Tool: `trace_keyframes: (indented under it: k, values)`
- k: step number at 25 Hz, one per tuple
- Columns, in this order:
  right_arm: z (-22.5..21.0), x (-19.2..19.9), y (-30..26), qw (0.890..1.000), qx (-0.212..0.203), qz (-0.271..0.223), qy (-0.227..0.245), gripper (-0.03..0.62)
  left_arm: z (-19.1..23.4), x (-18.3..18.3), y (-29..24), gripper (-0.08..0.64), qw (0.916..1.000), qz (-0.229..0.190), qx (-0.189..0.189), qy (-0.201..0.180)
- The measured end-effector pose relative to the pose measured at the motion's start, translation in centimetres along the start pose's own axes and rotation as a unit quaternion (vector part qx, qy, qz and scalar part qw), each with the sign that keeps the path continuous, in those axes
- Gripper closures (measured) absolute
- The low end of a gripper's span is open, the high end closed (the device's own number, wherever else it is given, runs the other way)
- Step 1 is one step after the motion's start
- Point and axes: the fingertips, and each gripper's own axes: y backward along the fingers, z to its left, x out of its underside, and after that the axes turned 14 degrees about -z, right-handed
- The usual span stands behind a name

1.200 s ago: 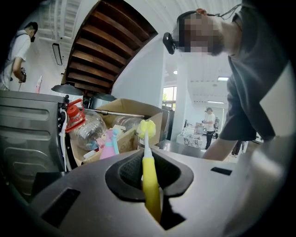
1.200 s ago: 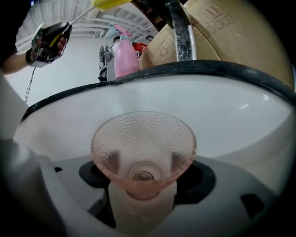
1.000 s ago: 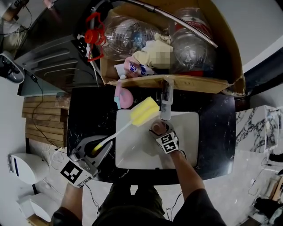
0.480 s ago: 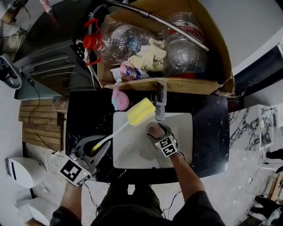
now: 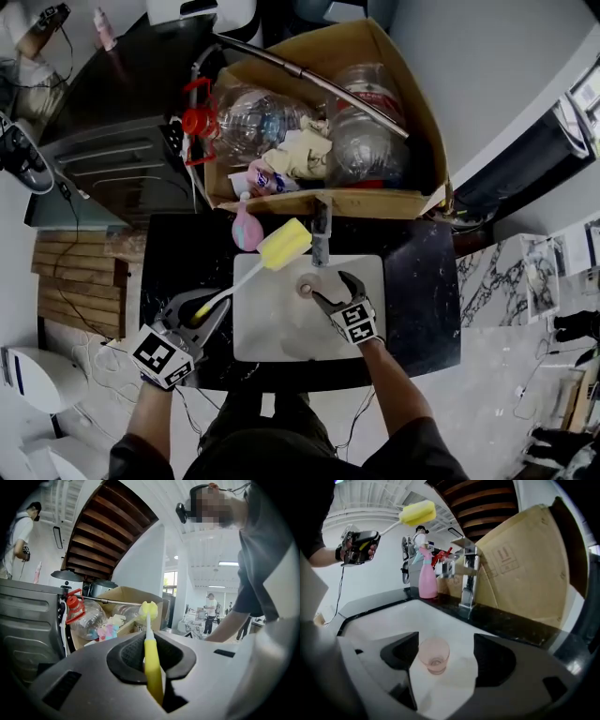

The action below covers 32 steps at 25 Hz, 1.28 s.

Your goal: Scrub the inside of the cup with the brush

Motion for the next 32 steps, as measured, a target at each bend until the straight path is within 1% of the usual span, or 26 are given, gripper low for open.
trace_keyframes:
  k: [9, 12, 17, 20, 24, 28, 32]
  values:
    - [-3.4, -9.8, 5.4, 0.995, 0.068, -0.063, 0.025, 0.23, 0.8, -1.7, -0.7, 0.523, 0.9999, 0.001, -0.009, -0.013]
    - [-3.6, -13.4, 7.6, 0.991, 0.089, -0.091, 0.039, 0.232, 0.8, -2.3, -0.7, 0.523, 0.9997, -0.005, -0.016, -0.017]
    - [-3.6, -18.9, 11.6, 0.98, 0.124, -0.146, 0.06, 0.272, 0.7, -3.6, -1.3, 0.523, 0.9992, -0.017, -0.023, -0.028]
    - [-3.6, -21.8, 13.7, 0.971, 0.148, -0.174, 0.07, 0.323, 0.9, -4.6, -1.6, 0.523, 0.9988, -0.022, -0.032, -0.031]
    - [-3.5, -24.5, 16.3, 0.96, 0.176, -0.206, 0.071, 0.392, 0.9, -5.3, -1.9, 0.523, 0.9981, -0.023, -0.044, -0.037]
    - [-3.6, -25.6, 18.3, 0.951, 0.203, -0.224, 0.069, 0.452, 0.9, -5.5, -2.1, 0.523, 0.9976, -0.02, -0.05, -0.045]
    - [-3.9, -26.3, 20.1, 0.941, 0.228, -0.242, 0.062, 0.525, 0.9, -5.5, -2.1, 0.523, 0.9974, -0.018, -0.052, -0.048]
